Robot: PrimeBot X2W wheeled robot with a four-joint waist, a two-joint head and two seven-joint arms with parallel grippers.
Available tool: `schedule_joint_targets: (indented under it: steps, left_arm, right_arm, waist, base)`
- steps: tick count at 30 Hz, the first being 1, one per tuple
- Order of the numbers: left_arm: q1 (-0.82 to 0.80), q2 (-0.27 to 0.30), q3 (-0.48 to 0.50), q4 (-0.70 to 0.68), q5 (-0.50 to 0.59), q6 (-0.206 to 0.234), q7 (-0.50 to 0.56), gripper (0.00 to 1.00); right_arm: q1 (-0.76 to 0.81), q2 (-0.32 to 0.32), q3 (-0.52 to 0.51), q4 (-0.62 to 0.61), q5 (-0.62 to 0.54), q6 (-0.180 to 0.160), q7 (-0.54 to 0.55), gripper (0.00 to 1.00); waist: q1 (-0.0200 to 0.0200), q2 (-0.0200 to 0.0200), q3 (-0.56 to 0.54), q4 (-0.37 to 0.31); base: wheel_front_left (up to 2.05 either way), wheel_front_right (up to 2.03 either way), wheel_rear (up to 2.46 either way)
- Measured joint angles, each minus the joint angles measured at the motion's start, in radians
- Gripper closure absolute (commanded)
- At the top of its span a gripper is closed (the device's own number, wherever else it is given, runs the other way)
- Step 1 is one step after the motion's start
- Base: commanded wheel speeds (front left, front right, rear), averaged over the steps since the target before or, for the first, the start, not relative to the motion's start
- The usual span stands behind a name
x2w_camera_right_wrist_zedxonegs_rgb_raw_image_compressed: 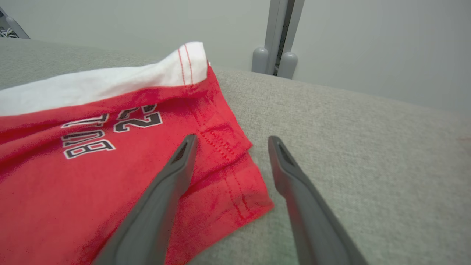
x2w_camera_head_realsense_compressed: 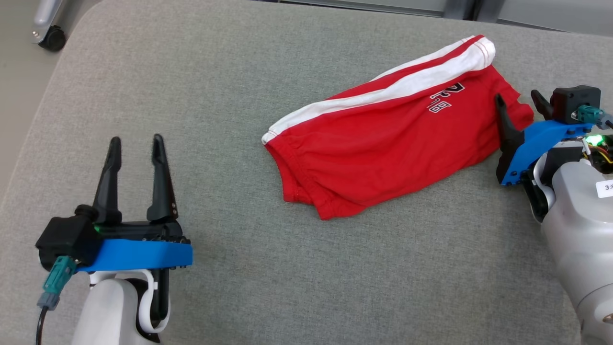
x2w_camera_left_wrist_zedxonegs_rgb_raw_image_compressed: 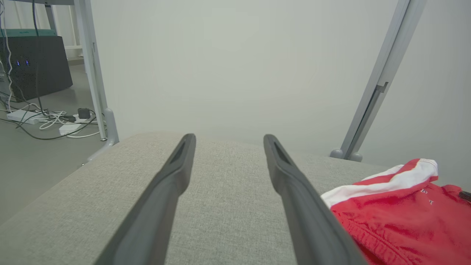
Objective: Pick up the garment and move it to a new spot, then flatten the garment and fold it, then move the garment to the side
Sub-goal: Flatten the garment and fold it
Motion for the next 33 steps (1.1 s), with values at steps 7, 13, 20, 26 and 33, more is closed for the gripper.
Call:
schedule_joint_targets:
  steps: [7, 13, 20, 26, 33]
  left_arm:
    - [0.022, -0.040, 0.066, -0.015, 0.028, -0.010, 0.000, 0.00]
    - [0.029, -0.052, 0.070, -0.009, 0.037, -0.021, 0.000, 0.00]
    - [0.041, -0.055, 0.087, 0.003, 0.054, -0.026, 0.000, 0.00]
    - [0.079, -0.056, 0.105, 0.009, 0.077, -0.028, 0.000, 0.00]
    - [0.125, -0.056, 0.131, 0.012, 0.100, -0.031, 0.000, 0.00]
  right_arm:
    - [-0.001, 0.007, -0.035, 0.031, 0.006, 0.000, 0.019, 0.00]
    - [-0.001, 0.014, -0.049, 0.045, 0.006, 0.000, 0.046, 1.00]
    - [0.019, 0.047, -0.056, 0.042, 0.036, 0.000, 0.005, 1.00]
    - [0.109, 0.083, -0.056, -0.020, 0.105, 0.000, -0.018, 1.00]
    - [0.313, 0.099, -0.048, -0.222, 0.203, 0.000, -0.021, 1.00]
  waist:
    - [0.0000, 0.0000, 0.003, 0.021]
    - [0.0000, 0.0000, 0.002, 0.033]
    - [0.0000, 0.0000, -0.021, 0.009]
    - [0.0000, 0.0000, -0.066, -0.037]
    - [0.0000, 0.0000, -0.124, -0.106]
  base:
    - [0.00, 0.00, 0.00]
    - [0.00, 0.00, 0.00]
    - [0.00, 0.00, 0.00]
    - [0.00, 0.00, 0.00]
    - [0.00, 0.00, 0.00]
